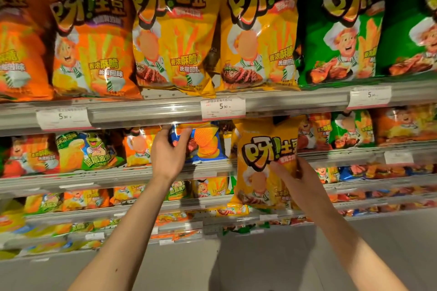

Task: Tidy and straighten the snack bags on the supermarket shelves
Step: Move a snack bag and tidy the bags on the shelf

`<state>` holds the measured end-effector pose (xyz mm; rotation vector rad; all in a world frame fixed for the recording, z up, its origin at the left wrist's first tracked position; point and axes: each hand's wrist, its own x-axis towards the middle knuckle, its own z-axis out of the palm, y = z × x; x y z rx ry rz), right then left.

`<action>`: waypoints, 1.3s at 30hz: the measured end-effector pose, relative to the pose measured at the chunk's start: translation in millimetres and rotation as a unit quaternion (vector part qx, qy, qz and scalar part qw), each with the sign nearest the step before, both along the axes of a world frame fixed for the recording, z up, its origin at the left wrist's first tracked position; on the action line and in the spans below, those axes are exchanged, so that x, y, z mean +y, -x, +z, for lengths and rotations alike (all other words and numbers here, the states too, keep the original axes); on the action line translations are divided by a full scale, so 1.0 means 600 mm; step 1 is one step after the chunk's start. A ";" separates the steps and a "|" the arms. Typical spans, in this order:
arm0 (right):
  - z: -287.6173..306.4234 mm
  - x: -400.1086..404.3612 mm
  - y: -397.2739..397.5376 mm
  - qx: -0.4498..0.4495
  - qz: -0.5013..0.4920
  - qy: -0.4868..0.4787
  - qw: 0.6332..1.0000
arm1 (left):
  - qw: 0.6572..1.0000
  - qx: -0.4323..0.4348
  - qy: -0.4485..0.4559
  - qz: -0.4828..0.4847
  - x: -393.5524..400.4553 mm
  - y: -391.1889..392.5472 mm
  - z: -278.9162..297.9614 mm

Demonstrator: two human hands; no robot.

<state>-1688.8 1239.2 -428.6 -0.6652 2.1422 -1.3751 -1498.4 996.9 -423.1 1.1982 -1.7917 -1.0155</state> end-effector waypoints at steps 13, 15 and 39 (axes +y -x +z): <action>0.008 -0.120 -0.067 0.033 0.028 0.039 0.998 | 1.000 0.012 -0.020 0.006 0.003 -0.179 0.021; 0.008 -0.150 -0.082 0.063 0.017 0.062 0.996 | 1.000 -0.001 -0.013 0.001 0.016 -0.192 0.035; -0.012 -0.287 -0.109 0.101 0.048 0.077 0.991 | 0.998 0.021 -0.056 0.031 0.012 -0.237 0.038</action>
